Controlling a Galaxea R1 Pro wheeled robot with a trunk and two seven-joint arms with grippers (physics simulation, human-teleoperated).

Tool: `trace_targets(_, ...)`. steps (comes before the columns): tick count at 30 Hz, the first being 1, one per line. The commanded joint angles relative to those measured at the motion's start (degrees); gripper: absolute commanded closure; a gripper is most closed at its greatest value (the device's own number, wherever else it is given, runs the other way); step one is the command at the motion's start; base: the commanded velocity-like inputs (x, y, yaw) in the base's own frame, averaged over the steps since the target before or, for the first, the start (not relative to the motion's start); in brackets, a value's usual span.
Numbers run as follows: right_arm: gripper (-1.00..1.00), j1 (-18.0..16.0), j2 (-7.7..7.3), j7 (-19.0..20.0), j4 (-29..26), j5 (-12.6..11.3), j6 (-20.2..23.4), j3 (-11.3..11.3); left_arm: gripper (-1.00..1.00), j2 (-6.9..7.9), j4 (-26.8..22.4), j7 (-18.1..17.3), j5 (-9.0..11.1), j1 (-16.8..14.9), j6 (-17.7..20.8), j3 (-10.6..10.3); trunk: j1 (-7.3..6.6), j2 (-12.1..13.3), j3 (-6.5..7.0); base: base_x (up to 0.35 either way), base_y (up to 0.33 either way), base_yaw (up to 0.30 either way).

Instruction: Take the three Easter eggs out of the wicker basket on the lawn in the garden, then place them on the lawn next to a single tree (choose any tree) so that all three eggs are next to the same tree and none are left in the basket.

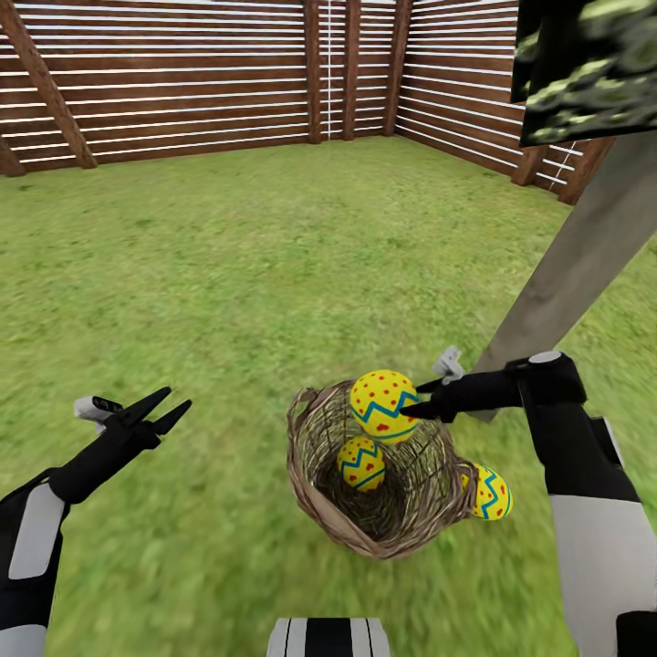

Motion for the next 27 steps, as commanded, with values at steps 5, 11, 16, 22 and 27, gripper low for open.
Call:
trace_targets(5,1.00,-0.2,0.00,1.4,1.1,0.5,2.2,1.6,-1.00,1.01,0.0,-0.2,0.1,0.0,0.3,0.0,-0.01,0.0,-0.04,-0.204,0.000,0.000)
trace_targets(11,1.00,-0.2,0.00,1.4,1.0,0.5,4.1,2.1,-1.00,1.16,0.0,-0.1,0.1,0.0,0.4,0.0,-0.01,0.0,-0.04,-0.337,0.000,0.000)
trace_targets(16,1.00,-0.2,-0.01,1.4,0.9,0.4,9.0,-11.5,-1.00,1.17,0.0,-0.1,0.0,0.0,0.3,0.1,-0.01,0.0,-0.04,-0.263,-0.156,0.000)
trace_targets(22,1.00,-0.2,-0.24,1.4,0.2,0.5,8.9,-20.6,-1.00,1.08,0.0,-0.1,0.0,0.0,0.3,0.1,-0.01,0.0,-0.04,-0.156,-0.299,0.000)
trace_targets(27,1.00,-0.2,-0.41,1.4,0.2,1.0,8.9,-23.1,-1.00,1.07,0.1,-0.1,0.0,0.0,0.2,0.1,-0.01,0.0,-0.04,-0.140,-0.308,0.000)
